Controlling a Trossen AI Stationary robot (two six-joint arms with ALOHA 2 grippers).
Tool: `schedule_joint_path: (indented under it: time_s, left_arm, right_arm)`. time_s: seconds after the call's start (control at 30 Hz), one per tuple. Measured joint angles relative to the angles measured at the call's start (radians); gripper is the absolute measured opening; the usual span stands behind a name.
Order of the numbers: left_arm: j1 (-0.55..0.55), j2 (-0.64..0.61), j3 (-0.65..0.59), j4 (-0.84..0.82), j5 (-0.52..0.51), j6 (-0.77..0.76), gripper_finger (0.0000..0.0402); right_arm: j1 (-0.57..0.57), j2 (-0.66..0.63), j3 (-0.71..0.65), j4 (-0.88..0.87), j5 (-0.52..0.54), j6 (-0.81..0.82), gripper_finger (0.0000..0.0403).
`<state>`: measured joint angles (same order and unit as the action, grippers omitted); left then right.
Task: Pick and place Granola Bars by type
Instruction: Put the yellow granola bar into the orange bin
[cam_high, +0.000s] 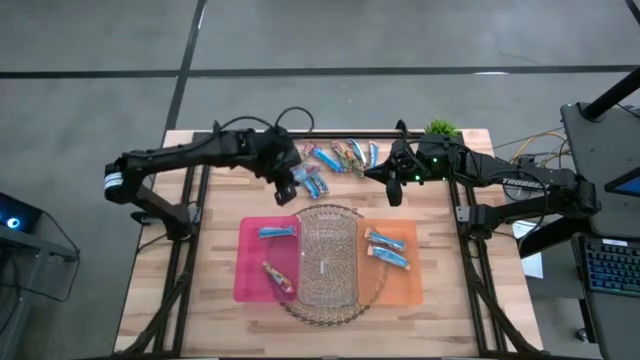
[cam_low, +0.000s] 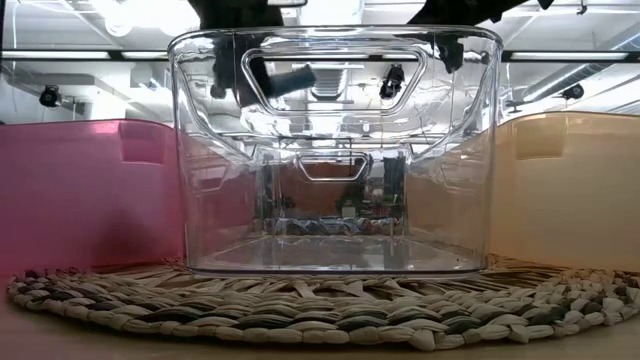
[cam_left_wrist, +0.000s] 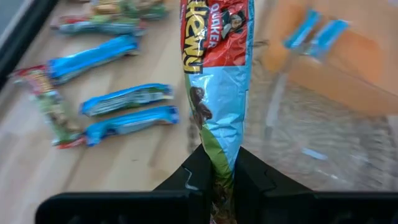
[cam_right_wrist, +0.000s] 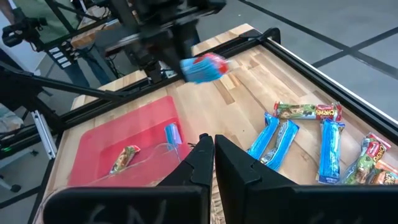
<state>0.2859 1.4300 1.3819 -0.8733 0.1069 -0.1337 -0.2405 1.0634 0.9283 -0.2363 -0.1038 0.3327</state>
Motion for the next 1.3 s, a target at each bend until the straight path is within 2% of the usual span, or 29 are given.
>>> schedule_joint_path:
  time_s: [0.33, 0.57, 0.9, 1.17, 1.3]
  left_arm:
    - [-0.149, 0.0, 0.04, 0.007, 0.018, -0.049, 0.0022]
    - [-0.238, -0.046, 0.034, -0.135, 0.017, -0.014, 0.0022]
    - [-0.264, -0.154, 0.021, -0.163, 0.003, -0.034, 0.0022]
    - [-0.292, -0.201, 0.021, -0.311, 0.008, -0.035, 0.0022]
    - [-0.328, -0.201, 0.021, -0.345, 0.047, -0.026, 0.0022]
  right_arm:
    - [0.0, 0.0, 0.0, 0.0, 0.0, 0.004, 0.0008]
    - [0.0, 0.0, 0.0, 0.0, 0.0, 0.019, 0.0008]
    - [0.0, 0.0, 0.0, 0.0, 0.0, 0.022, 0.0008]
    - [0.0, 0.0, 0.0, 0.001, 0.0, 0.027, 0.0008]
    - [0.0, 0.0, 0.0, 0.001, 0.0, 0.027, 0.0008]
